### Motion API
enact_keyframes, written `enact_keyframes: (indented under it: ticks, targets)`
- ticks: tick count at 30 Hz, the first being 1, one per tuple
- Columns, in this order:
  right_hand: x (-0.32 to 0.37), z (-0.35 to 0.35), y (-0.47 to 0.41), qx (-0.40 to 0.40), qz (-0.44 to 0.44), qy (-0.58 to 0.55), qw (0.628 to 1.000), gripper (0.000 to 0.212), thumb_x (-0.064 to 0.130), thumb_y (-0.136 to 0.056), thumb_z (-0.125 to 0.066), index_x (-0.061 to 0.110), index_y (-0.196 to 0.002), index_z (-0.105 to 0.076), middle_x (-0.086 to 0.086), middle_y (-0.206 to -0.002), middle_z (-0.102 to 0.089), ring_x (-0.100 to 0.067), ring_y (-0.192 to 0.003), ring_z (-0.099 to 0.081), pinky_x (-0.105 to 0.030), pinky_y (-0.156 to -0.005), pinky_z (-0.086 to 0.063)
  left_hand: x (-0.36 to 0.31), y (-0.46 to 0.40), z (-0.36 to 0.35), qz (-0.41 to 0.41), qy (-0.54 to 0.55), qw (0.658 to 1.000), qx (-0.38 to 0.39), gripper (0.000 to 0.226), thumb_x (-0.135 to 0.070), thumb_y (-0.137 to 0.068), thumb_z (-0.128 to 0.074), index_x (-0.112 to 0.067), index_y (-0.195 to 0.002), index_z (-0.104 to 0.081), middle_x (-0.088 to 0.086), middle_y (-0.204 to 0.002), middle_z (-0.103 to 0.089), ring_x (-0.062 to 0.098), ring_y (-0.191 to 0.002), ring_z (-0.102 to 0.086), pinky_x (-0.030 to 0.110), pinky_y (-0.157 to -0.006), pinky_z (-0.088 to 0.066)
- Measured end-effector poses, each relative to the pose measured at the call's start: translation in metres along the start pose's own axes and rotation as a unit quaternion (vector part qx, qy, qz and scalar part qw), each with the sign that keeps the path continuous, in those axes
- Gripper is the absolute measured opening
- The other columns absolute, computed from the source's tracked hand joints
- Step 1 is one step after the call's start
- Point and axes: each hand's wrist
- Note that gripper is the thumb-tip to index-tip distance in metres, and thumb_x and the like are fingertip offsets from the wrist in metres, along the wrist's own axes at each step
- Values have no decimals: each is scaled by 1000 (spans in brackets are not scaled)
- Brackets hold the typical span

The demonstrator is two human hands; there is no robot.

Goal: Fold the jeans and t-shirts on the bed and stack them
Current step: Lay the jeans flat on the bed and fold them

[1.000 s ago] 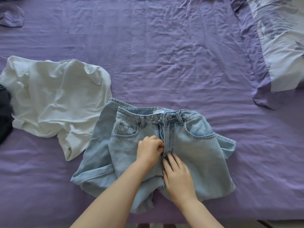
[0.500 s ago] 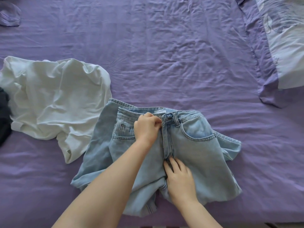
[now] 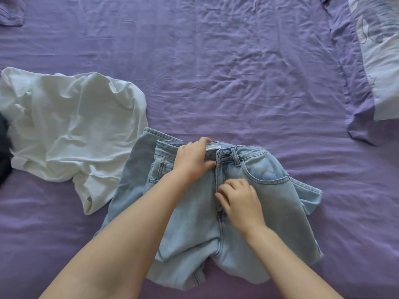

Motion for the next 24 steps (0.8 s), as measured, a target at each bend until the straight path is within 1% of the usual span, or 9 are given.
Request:
enact_keyframes:
  ticks: [2,4,8,10,14,18,20,22,24]
  targets:
    - [-2,9,-22,-42,36,13,998,27,22,-72,-78,15,-95,-67,-2,-102,-65,-29,-95,-61,-38,-74,-49,2,-3,3,6,-45,999,19,51,-49,-80,-65,-21,-120,-51,4,-118,-62,27,-114,-53,38,-92,-33]
    - [-5,17,-46,-57,50,36,997,45,24,-72,-77,14,-114,-63,-6,-122,-61,-31,-116,-55,-44,-87,-47,6,-5,6,8,-72,997,34,40,-56,-79,-61,-21,-98,-58,5,-106,-65,27,-107,-56,37,-85,-33]
    - [-22,21,-83,89,55,42,994,61,42,-89,-55,23,-143,-34,4,-151,-31,-22,-145,-11,-45,-115,-10,14,-7,15,23,56,994,86,28,-44,-79,-67,-21,-71,-55,4,-77,-61,28,-96,-58,35,-77,-37]
    - [-30,22,-93,144,57,39,987,62,48,-89,-53,26,-143,-33,6,-149,-35,-18,-144,-11,-42,-115,-8,18,-9,19,26,124,986,110,22,-39,-79,-70,-18,-79,-63,2,-79,-64,27,-95,-60,35,-77,-42]
    - [-37,30,-94,142,21,-55,988,68,48,-81,-64,22,-139,-40,-2,-134,-50,-21,-128,-36,-35,-108,-27,22,-10,19,54,192,971,129,39,-42,-80,-69,-21,-113,-66,1,-114,-67,22,-112,-58,40,-101,-42]
    - [-39,37,-86,134,-3,-156,979,62,33,-80,-71,20,-136,-46,-3,-127,-54,-21,-119,-43,-31,-104,-31,21,-8,15,72,248,958,127,42,-44,-81,-68,-18,-114,-66,6,-118,-66,27,-116,-56,48,-103,-40]
    - [-38,41,-84,119,-10,-170,978,57,25,-82,-70,19,-134,-48,-5,-120,-57,-23,-114,-46,-29,-100,-32,20,-6,15,76,264,953,127,39,-43,-82,-67,-14,-109,-67,12,-114,-66,31,-113,-57,49,-100,-42]
    - [-36,43,-83,89,-13,-169,982,47,21,-83,-69,20,-128,-55,-4,-108,-59,-24,-105,-49,-33,-96,-36,17,-5,16,78,267,952,125,27,-41,-83,-66,-15,-92,-67,9,-86,-68,28,-90,-62,45,-90,-44]
    - [-31,43,-82,65,-6,-161,985,31,20,-83,-69,20,-113,-65,1,-93,-56,-23,-95,-50,-39,-91,-39,12,-5,17,84,267,952,123,27,-39,-83,-65,-20,-67,-54,-3,-55,-43,19,-61,-45,40,-73,-37]
Point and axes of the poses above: each hand's wrist, its own y-axis away from the middle knuckle, its own z-axis out of the back of the hand, x = y × z
